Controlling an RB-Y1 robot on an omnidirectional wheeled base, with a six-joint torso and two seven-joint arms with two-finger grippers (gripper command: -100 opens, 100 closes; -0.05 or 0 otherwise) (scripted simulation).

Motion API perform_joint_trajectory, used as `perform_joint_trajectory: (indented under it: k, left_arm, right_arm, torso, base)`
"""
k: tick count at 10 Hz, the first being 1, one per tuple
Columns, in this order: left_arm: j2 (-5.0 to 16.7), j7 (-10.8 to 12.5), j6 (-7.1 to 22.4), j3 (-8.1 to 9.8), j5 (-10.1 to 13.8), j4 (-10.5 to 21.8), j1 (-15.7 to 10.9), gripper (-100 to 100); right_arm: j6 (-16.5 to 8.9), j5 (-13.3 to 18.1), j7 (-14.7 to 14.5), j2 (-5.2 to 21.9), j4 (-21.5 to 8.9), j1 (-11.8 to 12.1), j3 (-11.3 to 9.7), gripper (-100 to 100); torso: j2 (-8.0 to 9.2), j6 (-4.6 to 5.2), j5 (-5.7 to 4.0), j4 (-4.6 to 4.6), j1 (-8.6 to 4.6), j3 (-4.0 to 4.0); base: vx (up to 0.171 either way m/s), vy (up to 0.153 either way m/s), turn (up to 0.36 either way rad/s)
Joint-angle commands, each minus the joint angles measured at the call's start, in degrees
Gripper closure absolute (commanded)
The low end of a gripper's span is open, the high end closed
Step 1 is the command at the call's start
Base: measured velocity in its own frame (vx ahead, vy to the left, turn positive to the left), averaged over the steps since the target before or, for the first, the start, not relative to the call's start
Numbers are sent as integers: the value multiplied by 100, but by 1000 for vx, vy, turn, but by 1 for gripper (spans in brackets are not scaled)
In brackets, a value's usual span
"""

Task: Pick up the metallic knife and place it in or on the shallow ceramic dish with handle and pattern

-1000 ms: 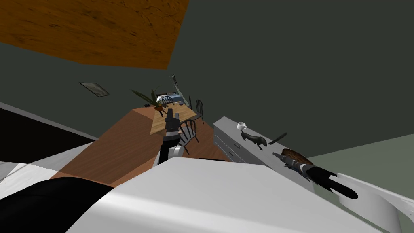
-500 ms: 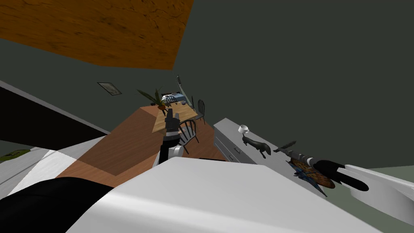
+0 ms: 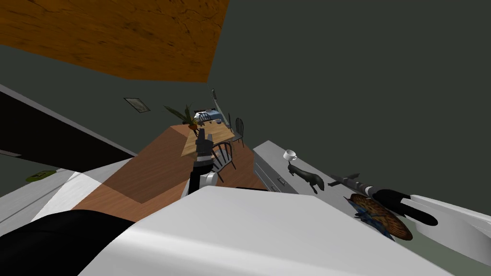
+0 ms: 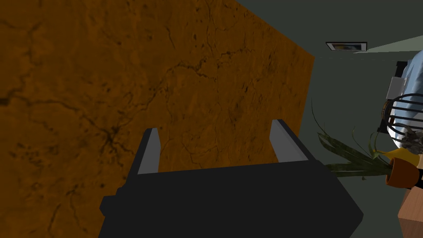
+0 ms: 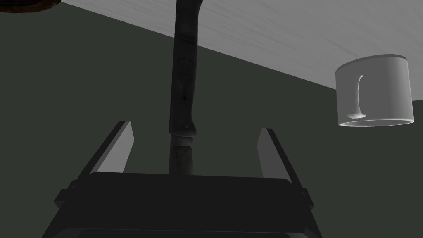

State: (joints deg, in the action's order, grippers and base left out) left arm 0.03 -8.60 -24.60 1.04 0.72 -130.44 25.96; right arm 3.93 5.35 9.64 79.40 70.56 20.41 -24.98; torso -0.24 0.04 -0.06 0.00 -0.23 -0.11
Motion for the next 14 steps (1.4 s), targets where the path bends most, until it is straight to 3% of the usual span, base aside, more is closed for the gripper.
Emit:
perform_joint_trajectory:
  k: [1, 2, 6, 7, 8, 9, 10, 11, 14]
  left_arm:
    - [0, 0, 0, 0, 0, 0, 0, 0]
    - [0, 0, 0, 0, 0, 0, 0, 0]
    - [0, 0, 0, 0, 0, 0, 0, 0]
    - [0, 0, 0, 0, 0, 0, 0, 0]
    - [0, 0, 0, 0, 0, 0, 0, 0]
    - [-1, 0, 0, 0, 0, 0, 0, 0]
    - [-1, 0, 0, 0, 0, 0, -1, 0]
    - [0, 0, 0, 0, 0, 0, 0, 0]
    - [-1, 0, 0, 0, 0, 0, 0, 0]
  right_arm:
    - [0, 0, 0, 0, 0, 0, 0, -100]
    - [-4, 4, -14, -13, -7, -2, 3, 100]
    - [-6, 6, -16, -9, -7, -3, 4, 100]
    - [-6, 6, -16, -9, -7, -3, 3, 0]
    - [9, -47, 70, 173, 125, 40, -26, 100]
    - [7, -20, 24, 85, 41, -20, -42, 100]
    - [10, -23, 37, 97, 47, -21, -49, 0]
    - [90, -11, -175, 8, -37, -82, 53, 100]
    - [224, 5, -531, -178, -214, -196, 239, 100]
  torso:
    - [0, 0, 0, 0, 0, 0]
    - [5, 2, 2, 1, 5, 3]
    - [14, 2, 1, 3, 9, 8]
    - [14, 2, 1, 3, 9, 8]
    - [14, 2, 1, 3, 9, 8]
    - [25, 9, 4, 4, 17, 14]
    - [24, 5, 2, 5, 16, 14]
    - [19, 4, 2, 4, 12, 11]
    - [20, 6, 5, 4, 21, 11]
  base:
    - [19, -12, 14]
    - [0, 0, 0]
    - [0, 0, 0]
    - [0, 0, 0]
    - [-30, 21, -84]
    - [-19, 14, -28]
    - [0, 0, 0]
    - [-4, 17, -100]
    - [-5, 27, -94]
